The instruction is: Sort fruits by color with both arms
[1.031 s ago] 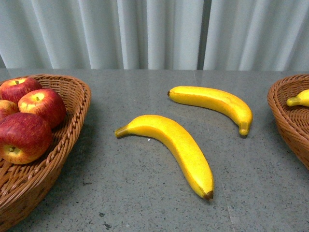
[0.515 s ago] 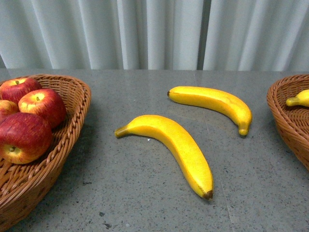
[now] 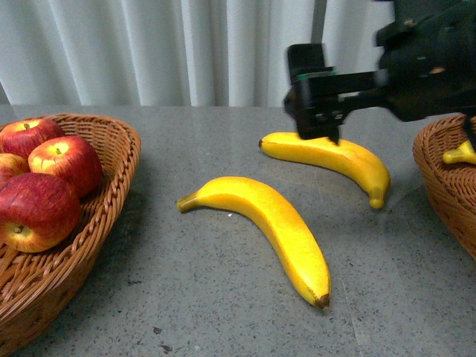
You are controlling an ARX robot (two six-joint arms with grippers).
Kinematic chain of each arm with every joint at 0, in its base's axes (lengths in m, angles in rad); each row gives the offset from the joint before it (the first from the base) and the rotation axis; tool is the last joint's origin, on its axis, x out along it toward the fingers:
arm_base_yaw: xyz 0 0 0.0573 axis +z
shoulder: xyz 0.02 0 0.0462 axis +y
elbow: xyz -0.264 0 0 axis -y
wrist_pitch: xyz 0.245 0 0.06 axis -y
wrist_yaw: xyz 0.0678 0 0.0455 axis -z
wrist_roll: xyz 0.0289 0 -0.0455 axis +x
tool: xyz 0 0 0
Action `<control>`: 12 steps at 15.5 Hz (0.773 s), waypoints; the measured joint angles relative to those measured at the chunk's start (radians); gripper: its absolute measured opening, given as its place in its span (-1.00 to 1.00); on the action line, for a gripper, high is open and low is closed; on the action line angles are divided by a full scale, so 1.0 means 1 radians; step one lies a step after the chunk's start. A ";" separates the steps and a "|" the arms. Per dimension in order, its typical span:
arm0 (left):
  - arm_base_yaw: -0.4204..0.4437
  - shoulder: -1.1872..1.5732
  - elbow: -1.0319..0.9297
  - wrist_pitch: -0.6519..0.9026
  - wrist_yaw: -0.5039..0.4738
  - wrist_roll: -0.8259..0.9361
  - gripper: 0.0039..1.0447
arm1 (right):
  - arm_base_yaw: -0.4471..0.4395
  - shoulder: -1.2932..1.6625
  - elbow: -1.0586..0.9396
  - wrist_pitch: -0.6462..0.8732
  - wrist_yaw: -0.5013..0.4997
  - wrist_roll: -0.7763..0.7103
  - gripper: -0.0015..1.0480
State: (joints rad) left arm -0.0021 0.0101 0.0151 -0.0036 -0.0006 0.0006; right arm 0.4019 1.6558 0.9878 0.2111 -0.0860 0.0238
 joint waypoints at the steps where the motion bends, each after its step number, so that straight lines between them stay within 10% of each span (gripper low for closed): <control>1: 0.000 0.000 0.000 0.000 0.000 0.000 0.88 | 0.030 0.049 0.066 -0.060 -0.005 0.011 0.87; 12: 0.000 0.000 0.000 0.000 0.000 0.000 0.88 | 0.141 0.149 0.080 -0.282 -0.030 -0.013 0.87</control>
State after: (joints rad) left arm -0.0021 0.0101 0.0151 -0.0036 -0.0006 0.0006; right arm 0.5430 1.8050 1.0683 -0.0704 -0.1158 0.0113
